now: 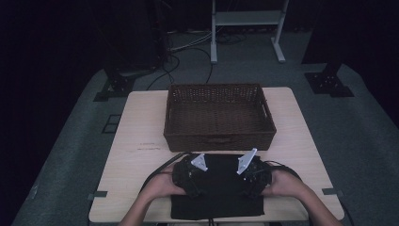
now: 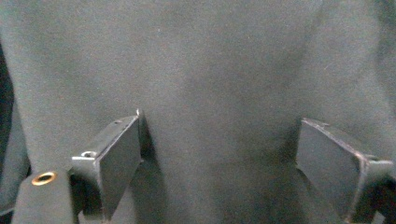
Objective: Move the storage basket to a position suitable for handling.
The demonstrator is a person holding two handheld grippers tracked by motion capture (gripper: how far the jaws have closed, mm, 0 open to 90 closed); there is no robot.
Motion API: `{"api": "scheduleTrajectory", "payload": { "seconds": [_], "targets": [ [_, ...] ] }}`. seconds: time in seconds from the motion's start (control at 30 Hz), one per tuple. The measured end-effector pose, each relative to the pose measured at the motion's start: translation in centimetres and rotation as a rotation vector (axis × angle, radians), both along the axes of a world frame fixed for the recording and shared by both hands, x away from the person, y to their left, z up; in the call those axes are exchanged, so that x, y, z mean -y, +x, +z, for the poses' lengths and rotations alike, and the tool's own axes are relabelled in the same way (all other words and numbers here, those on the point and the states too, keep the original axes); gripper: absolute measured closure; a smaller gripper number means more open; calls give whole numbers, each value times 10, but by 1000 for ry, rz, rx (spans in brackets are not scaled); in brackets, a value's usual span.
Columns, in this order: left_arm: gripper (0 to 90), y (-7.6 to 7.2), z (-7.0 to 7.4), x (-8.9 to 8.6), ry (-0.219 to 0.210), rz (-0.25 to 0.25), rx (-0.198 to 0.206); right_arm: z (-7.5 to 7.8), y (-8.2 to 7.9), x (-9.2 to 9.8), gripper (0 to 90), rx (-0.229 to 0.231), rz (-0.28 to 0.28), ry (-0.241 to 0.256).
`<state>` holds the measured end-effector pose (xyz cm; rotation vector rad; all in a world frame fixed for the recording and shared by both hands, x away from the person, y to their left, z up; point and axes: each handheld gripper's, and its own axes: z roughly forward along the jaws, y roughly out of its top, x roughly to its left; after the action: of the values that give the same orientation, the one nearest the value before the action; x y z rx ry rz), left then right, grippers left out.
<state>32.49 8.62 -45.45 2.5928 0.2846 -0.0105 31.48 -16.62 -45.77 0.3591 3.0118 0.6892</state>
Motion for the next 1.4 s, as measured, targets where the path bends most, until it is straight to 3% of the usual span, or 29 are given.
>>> {"api": "scheduleTrajectory", "payload": {
  "seconds": [0.13, 0.27, 0.4, 0.43, 0.47, 0.5, 0.6, 0.73, 0.93, 1.03, 1.07, 1.1, 1.27, 1.4],
  "targets": [
    [39, 2, -4, 3, 6, 8, -8, -4, 1, -3, 125, 2, -1, -19],
    [40, 4, -8, 5, 20, 19, -27, -8, 5, -5, 35, -6, -40, -45],
    [43, 7, -13, 4, 5, 40, -56, -13, 10, -5, 26, -34, -47, -40],
    [48, 9, -17, 1, -26, 50, -80, -14, 11, -4, 31, -48, -47, -31],
    [49, 9, -17, 1, -26, 50, -80, -14, 11, -4, 31, -48, -47, -31],
    [56, 10, -20, -2, -72, 49, -74, -16, 14, -3, 32, -67, -44, -21],
    [64, 10, -21, -3, -84, 50, -61, -16, 14, -3, 38, -67, -38, -18],
    [123, 11, -19, 0, -65, 44, -57, -15, 14, -5, 63, -62, -42, -28],
    [219, 14, -17, 4, -40, 40, -23, -12, 16, -8, 166, -63, -33, -38],
    [263, 16, -16, 6, -30, 46, -22, -9, 20, -8, 280, -68, -32, -28],
    [276, 16, -16, 6, -30, 46, -22, -9, 20, -8, 280, -68, -32, -28],
    [294, 19, -15, 7, -20, 49, -25, -7, 23, -8, 354, -73, -31, -33],
    [362, 23, -13, 9, -8, 52, -32, -5, 27, -10, 440, -86, -32, -43],
    [466, 27, -10, 11, 8, 48, -48, -4, 29, -12, 496, -93, -40, -45]
  ]
}}
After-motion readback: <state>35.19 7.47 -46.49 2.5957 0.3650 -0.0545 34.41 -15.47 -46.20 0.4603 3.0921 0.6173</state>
